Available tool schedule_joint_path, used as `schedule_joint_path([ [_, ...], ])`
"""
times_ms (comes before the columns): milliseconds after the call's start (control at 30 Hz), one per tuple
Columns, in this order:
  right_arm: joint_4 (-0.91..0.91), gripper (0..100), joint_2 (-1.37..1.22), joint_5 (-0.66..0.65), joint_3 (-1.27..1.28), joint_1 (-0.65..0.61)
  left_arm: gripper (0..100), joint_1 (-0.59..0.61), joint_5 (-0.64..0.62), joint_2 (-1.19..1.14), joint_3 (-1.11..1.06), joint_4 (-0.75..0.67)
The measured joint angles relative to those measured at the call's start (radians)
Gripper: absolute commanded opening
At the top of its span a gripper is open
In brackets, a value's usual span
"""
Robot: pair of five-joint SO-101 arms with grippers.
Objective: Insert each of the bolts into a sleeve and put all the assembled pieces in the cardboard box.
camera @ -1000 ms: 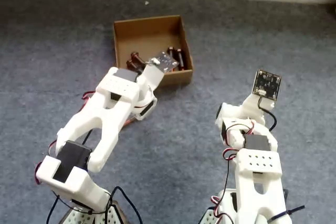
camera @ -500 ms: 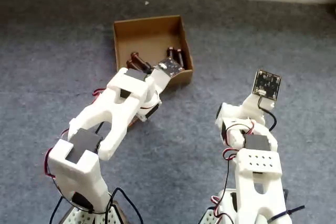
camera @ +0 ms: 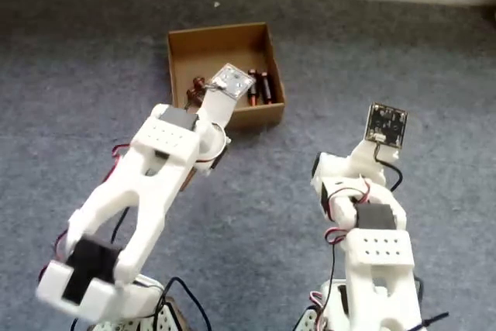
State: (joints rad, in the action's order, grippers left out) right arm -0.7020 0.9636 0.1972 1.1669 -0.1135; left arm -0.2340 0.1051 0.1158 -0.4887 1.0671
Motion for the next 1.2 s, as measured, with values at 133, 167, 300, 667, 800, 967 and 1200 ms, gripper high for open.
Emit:
schedule_joint_path([
  [133,-0.048,0.4,0.193,0.000,0.078,-0.051,1,-0.005,-0.071,0.215,-0.133,-0.043],
  [167,-0.049,0.4,0.245,0.000,0.106,-0.060,1,-0.014,-0.084,0.269,-0.166,-0.046],
  [300,-0.052,0.4,0.422,-0.018,0.189,-0.123,1,-0.080,-0.140,0.465,-0.250,-0.048],
  [667,-0.052,0.4,0.723,-0.124,0.348,-0.275,1,-0.124,-0.193,0.852,-0.281,-0.048],
  [800,-0.055,0.4,0.778,-0.124,0.384,-0.321,1,-0.123,-0.275,0.953,-0.281,-0.048],
  [967,-0.055,0.4,0.833,-0.124,0.419,-0.388,1,-0.146,-0.338,1.076,-0.281,-0.087],
  [1200,-0.055,0.4,0.855,-0.124,0.431,-0.516,1,-0.270,-0.347,1.188,-0.281,-0.149],
])
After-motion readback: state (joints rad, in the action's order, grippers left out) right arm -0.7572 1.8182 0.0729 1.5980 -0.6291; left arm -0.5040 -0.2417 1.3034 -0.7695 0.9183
